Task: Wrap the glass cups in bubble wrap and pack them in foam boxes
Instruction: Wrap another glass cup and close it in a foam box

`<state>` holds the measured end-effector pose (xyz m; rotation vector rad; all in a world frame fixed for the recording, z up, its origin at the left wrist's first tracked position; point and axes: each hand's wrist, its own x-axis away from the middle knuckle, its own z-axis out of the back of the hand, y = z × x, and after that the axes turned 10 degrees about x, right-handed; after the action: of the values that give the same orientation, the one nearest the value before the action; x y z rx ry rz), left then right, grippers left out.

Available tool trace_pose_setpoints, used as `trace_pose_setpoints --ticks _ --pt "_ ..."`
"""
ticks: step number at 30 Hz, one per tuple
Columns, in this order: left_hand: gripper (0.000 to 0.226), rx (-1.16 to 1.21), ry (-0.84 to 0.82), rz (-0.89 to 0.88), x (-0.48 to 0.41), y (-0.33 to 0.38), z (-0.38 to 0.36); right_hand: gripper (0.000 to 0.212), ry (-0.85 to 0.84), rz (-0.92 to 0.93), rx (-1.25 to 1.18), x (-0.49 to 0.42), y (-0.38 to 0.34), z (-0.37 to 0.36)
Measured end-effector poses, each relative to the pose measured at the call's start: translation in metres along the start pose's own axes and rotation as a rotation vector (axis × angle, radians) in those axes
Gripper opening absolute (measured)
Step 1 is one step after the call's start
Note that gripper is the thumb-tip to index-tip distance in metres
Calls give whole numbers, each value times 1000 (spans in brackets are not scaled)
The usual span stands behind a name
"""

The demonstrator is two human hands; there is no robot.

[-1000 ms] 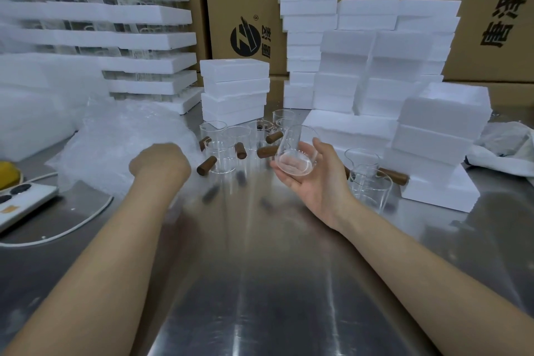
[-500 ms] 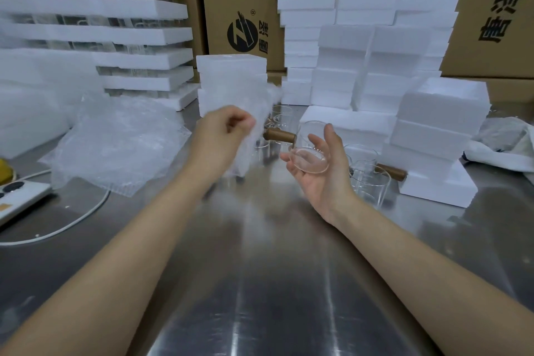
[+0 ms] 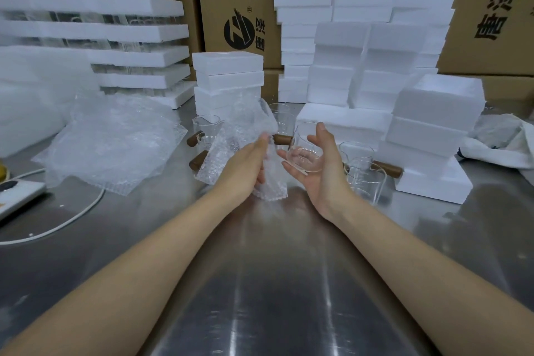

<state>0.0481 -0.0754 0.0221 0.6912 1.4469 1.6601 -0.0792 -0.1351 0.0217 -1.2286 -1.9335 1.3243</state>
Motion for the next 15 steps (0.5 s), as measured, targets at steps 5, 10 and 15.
trace_pose_setpoints --ticks 5,10,15 --pt "10 -55 1 -106 1 -5 0 41 15 12 -10 0 1 -1" --pt "26 -468 182 -446 1 1 14 27 85 42 8 -2 -1 -2" --pt "32 -708 128 -269 6 6 23 24 136 257 310 -2 5 -5"
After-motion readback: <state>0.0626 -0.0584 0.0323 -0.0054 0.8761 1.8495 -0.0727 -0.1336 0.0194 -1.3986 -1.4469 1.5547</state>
